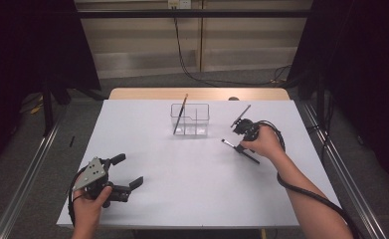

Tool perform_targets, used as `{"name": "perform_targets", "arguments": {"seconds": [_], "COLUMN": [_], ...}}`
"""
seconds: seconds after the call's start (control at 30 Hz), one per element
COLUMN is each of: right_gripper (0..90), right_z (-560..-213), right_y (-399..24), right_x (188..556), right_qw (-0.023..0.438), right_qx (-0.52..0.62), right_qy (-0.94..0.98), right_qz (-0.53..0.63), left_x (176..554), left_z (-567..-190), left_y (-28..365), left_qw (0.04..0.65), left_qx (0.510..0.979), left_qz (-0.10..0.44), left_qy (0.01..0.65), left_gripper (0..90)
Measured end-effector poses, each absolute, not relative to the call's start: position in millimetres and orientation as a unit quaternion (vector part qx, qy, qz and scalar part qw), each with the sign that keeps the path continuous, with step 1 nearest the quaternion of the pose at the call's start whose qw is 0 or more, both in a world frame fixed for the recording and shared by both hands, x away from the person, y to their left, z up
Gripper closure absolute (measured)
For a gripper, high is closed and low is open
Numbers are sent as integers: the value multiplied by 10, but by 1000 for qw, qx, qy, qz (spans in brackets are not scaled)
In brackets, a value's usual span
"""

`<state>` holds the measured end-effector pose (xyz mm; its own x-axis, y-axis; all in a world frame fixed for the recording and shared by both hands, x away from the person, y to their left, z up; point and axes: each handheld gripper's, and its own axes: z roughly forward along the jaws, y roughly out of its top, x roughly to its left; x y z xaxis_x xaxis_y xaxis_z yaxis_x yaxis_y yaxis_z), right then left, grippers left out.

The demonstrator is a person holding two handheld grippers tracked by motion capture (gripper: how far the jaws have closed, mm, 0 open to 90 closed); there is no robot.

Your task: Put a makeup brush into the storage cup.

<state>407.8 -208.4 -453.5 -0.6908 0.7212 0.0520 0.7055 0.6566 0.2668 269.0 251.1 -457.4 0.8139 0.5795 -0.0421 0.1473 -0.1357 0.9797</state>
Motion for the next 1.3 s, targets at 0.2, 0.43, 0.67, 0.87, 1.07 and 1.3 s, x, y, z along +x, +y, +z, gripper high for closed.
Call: {"name": "perform_targets", "arguments": {"seconds": [0.2, 0.43, 0.67, 0.87, 1.07, 1.3], "right_gripper": [830, 845, 846, 847, 848, 847], "right_z": [-4555, -4542, -4540, -4545, -4540, -4488], "right_y": [-2157, -2099, -2094, -2133, -2170, -2213], "right_x": [4063, 4053, 4044, 4044, 4038, 4033], "right_qw": [21, 36, 37, 30, 34, 38], "right_qx": [404, 406, 415, 428, 436, 449], "right_qy": [900, 902, 898, 890, 881, 863], "right_qz": [161, 143, 142, 157, 180, 229], "left_x": [2705, 2716, 2713, 2716, 2712, 2708], "left_z": [-4570, -4568, -4566, -4567, -4562, -4566], "left_y": [2498, 2489, 2495, 2522, 2526, 2536], "left_qw": [610, 607, 610, 609, 608, 609], "left_qx": [731, 734, 732, 731, 732, 730], "left_qz": [176, 178, 177, 180, 181, 181], "left_qy": [248, 245, 247, 250, 250, 252], "left_gripper": [0, 0, 0, 0, 0, 0]}}
